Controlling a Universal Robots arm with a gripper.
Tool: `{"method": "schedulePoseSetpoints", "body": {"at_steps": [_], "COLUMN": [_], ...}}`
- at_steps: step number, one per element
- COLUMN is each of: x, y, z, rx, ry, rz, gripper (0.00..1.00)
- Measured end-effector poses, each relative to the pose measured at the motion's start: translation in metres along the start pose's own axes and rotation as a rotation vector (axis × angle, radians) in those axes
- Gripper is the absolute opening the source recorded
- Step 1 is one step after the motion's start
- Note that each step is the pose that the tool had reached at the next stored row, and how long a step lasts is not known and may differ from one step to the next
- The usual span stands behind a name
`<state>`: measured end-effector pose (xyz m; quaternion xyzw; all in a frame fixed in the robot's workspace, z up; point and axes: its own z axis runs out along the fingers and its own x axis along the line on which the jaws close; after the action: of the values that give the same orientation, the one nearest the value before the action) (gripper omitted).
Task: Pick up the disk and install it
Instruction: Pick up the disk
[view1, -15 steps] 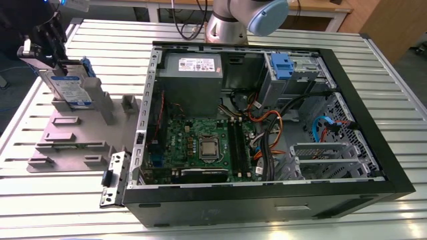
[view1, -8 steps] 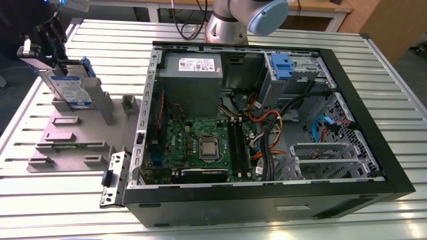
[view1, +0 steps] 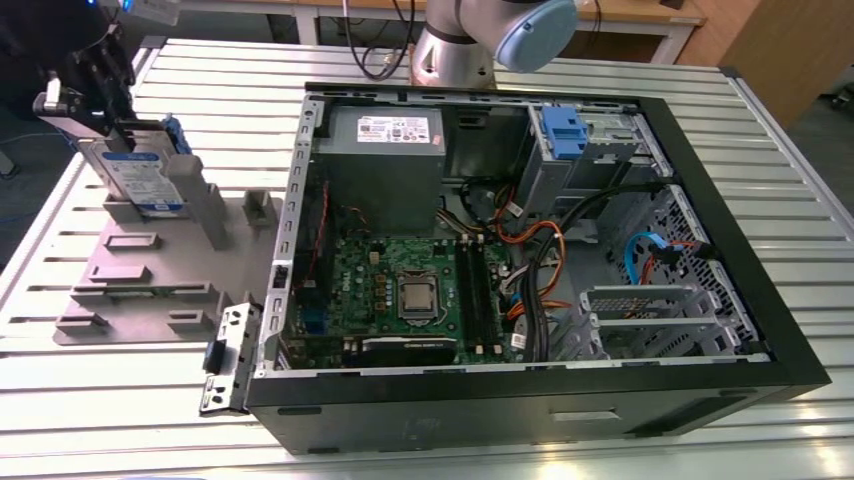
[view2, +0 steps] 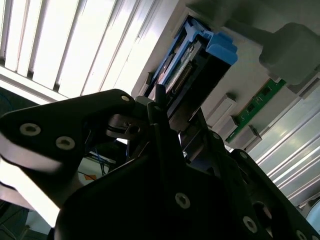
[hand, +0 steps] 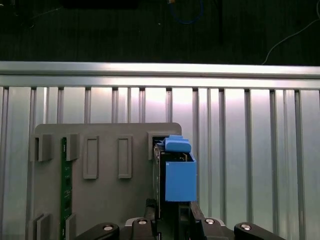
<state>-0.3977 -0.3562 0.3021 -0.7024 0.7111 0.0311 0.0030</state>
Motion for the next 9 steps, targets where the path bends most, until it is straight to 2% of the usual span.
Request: {"method": "schedulePoseSetpoints", "body": {"at_steps": [2,6,9], "x": [0.0000,-0.0003,-0.0003], "y": [0.0000,0.0003,0.0003], "z": [-0.0002,-0.0058,-0.0067], "rx": [0.0001,0.0000,0.0003], "ry": [-0.0001,0.0000,-0.0002], "rz": [0.000,0.001,0.001], "gripper": [0.35,0.35,0.35]}}
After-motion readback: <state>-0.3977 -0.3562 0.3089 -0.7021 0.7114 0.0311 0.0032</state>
